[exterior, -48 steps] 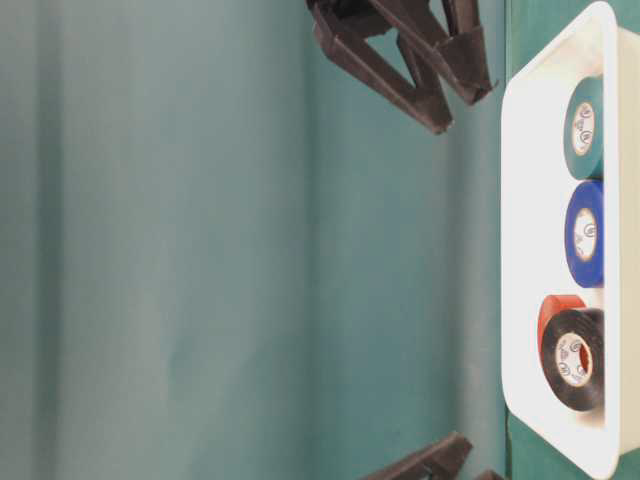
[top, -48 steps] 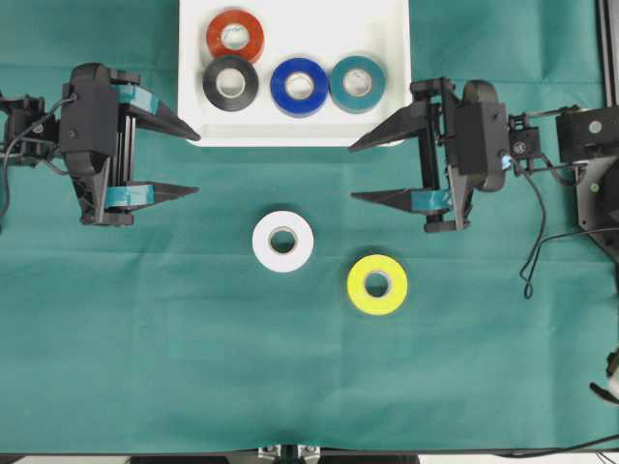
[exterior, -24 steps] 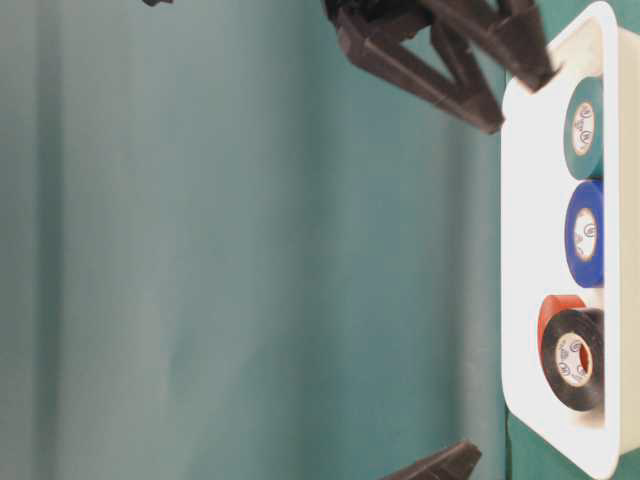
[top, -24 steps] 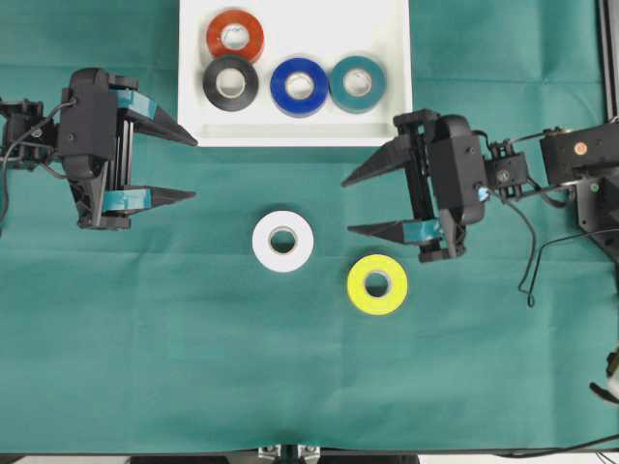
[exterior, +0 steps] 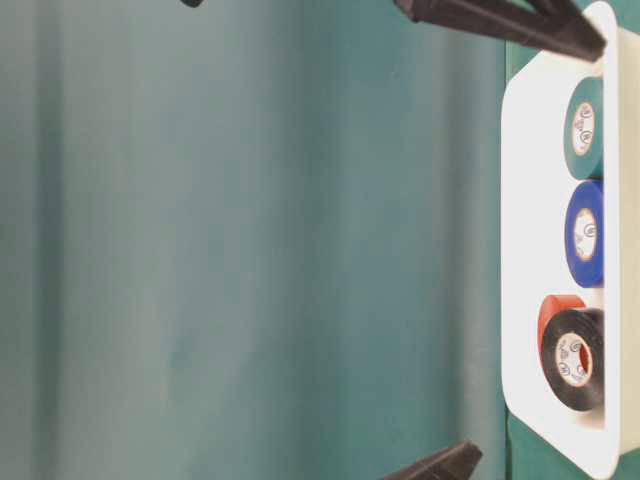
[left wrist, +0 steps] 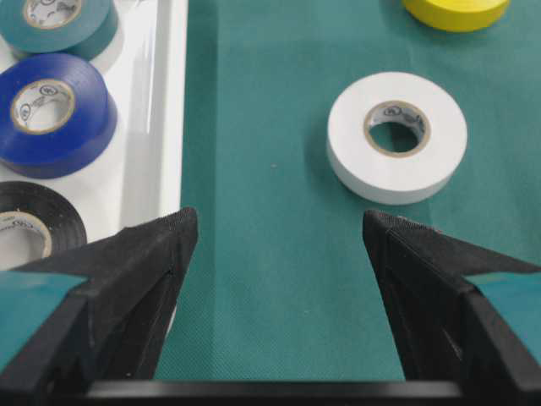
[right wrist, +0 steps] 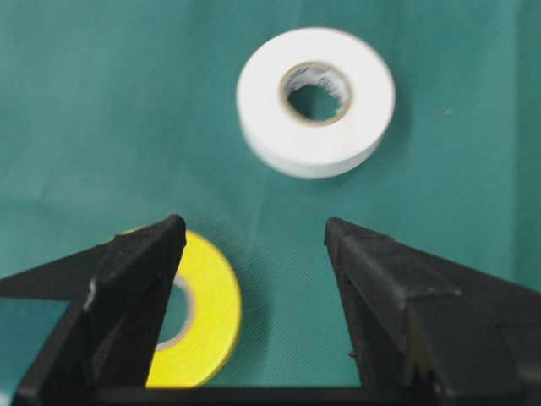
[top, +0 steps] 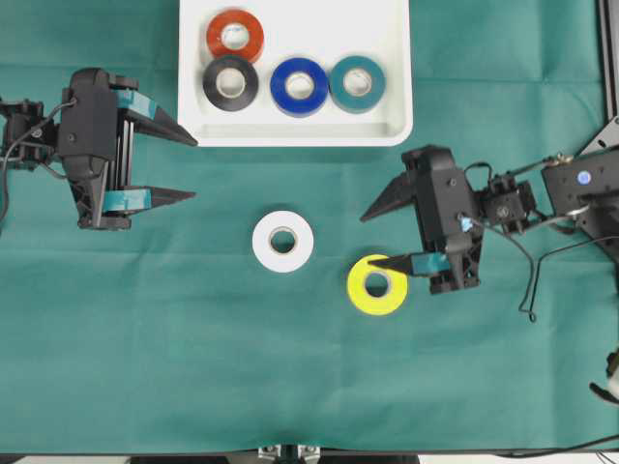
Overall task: Put the tape alternately from left to right into the white case.
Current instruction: 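Move the right gripper down onto the yellow tape roll, then close the right gripper on the yellow roll and lift, then carry the yellow roll into the tray's top row and release, then withdraw the right gripper from the tray to the right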
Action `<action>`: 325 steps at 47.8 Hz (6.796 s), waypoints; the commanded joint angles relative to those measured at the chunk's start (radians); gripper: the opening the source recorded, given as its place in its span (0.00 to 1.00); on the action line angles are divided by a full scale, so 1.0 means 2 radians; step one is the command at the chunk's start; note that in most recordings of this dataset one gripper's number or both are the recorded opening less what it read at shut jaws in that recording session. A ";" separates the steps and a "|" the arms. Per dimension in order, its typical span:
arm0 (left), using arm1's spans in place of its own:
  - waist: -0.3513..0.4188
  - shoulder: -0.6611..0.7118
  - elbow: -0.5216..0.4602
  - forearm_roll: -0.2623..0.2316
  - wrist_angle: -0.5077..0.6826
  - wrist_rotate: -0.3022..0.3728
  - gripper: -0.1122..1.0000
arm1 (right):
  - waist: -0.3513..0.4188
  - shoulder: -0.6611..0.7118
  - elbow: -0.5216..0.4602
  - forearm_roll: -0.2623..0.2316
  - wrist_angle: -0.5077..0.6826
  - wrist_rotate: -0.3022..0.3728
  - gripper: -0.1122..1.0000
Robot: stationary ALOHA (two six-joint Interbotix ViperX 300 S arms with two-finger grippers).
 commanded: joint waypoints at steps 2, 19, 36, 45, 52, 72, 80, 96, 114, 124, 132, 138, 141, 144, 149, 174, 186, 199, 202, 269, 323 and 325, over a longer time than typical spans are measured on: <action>-0.002 -0.002 -0.006 -0.001 -0.003 -0.001 0.90 | 0.011 0.008 -0.012 0.000 0.001 0.011 0.76; -0.002 -0.002 -0.005 -0.001 -0.003 -0.001 0.90 | 0.020 0.057 -0.031 0.000 0.025 0.033 0.76; -0.002 -0.002 -0.005 -0.001 -0.003 -0.001 0.90 | 0.034 0.077 -0.041 0.002 0.031 0.043 0.76; -0.002 -0.002 -0.006 -0.001 -0.003 -0.001 0.90 | 0.034 0.091 -0.041 0.001 0.047 0.061 0.76; -0.001 -0.002 -0.008 -0.001 -0.003 -0.001 0.90 | 0.034 0.107 -0.049 0.001 0.055 0.061 0.76; -0.002 -0.002 -0.011 -0.001 -0.003 -0.001 0.90 | 0.034 0.129 -0.063 0.000 0.074 0.063 0.74; -0.002 -0.002 -0.008 -0.001 -0.003 -0.001 0.90 | 0.034 0.128 -0.066 0.000 0.071 0.063 0.58; -0.001 -0.002 -0.011 -0.001 0.002 -0.001 0.90 | 0.034 0.124 -0.076 -0.001 0.074 0.058 0.39; -0.002 -0.002 -0.008 -0.001 0.004 -0.001 0.90 | 0.034 0.058 -0.078 -0.045 0.070 0.048 0.39; -0.001 -0.002 -0.008 -0.001 0.004 -0.001 0.90 | 0.034 0.035 -0.084 -0.098 0.059 0.049 0.39; -0.002 -0.002 -0.006 -0.001 0.004 -0.001 0.90 | 0.031 0.032 -0.086 -0.123 0.041 0.049 0.39; -0.002 -0.002 -0.006 -0.001 0.004 -0.001 0.90 | 0.021 0.033 -0.086 -0.127 0.029 0.049 0.39; -0.002 -0.002 -0.006 -0.001 0.005 -0.001 0.90 | 0.012 0.032 -0.087 -0.127 0.025 0.048 0.39; -0.002 -0.002 -0.006 -0.001 0.004 -0.001 0.90 | 0.000 0.032 -0.087 -0.127 0.020 0.048 0.39; -0.002 -0.002 -0.005 -0.001 0.004 -0.001 0.90 | -0.027 0.034 -0.090 -0.128 0.012 0.047 0.39; -0.002 -0.002 -0.005 -0.001 0.004 -0.001 0.90 | -0.176 0.055 -0.120 -0.191 -0.021 0.046 0.39; -0.002 -0.002 -0.005 -0.001 0.002 -0.001 0.90 | -0.233 0.093 -0.147 -0.200 -0.043 0.044 0.39; -0.002 -0.002 -0.005 -0.001 0.002 -0.001 0.90 | -0.298 0.143 -0.191 -0.212 -0.043 0.034 0.39; -0.002 -0.002 -0.005 -0.001 0.001 -0.001 0.90 | -0.306 0.154 -0.199 -0.212 -0.043 0.034 0.39; -0.002 -0.002 -0.007 -0.001 0.003 -0.001 0.90 | -0.335 0.195 -0.209 -0.212 -0.011 0.035 0.61; -0.002 -0.002 -0.008 -0.001 0.004 -0.001 0.90 | -0.276 0.113 -0.162 -0.212 -0.028 0.039 0.83; -0.002 -0.002 -0.008 -0.001 0.004 -0.001 0.90 | -0.270 0.107 -0.157 -0.212 -0.032 0.039 0.82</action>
